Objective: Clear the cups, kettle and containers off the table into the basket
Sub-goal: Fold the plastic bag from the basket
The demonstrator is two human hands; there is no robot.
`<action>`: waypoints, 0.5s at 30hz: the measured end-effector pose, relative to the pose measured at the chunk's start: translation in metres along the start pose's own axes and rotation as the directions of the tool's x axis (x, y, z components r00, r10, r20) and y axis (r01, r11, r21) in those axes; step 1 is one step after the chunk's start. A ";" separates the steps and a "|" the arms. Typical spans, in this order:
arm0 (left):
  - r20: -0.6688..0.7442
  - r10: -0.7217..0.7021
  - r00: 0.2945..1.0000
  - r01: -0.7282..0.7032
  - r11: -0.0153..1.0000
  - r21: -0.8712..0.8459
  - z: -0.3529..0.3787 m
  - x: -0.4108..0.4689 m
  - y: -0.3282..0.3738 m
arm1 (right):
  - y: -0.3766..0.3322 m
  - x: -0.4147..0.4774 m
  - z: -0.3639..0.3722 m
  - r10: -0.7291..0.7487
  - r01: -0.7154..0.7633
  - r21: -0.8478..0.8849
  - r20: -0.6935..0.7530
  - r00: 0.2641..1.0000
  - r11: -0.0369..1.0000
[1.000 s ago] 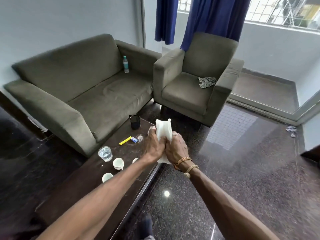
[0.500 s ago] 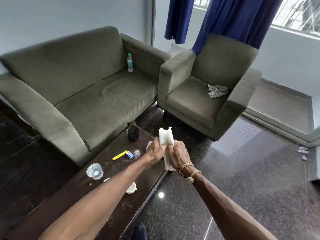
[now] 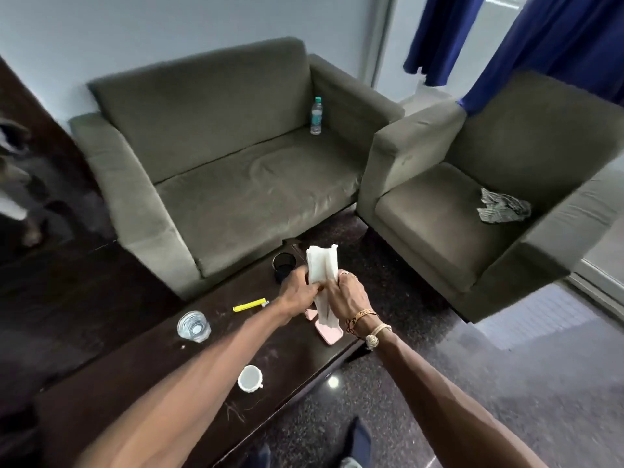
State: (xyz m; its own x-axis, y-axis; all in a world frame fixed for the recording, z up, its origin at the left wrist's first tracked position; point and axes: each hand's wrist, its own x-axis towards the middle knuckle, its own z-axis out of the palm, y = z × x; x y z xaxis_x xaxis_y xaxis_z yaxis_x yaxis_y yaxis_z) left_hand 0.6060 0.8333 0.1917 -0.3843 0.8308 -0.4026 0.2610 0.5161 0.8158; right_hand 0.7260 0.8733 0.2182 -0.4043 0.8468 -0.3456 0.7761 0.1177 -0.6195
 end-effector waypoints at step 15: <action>-0.224 -0.205 0.953 0.136 0.948 -0.288 0.018 0.038 0.009 | -0.003 0.094 -0.024 -0.216 0.280 -0.171 0.317 0.923 0.945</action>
State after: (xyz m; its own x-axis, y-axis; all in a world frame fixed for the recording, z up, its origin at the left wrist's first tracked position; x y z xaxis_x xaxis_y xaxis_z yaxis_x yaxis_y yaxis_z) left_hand 0.6100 0.8734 0.1764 -0.6176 0.6395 -0.4578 -0.0598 0.5422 0.8381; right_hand 0.6970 0.9654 0.2046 -0.6947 0.5920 -0.4085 0.7026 0.4370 -0.5616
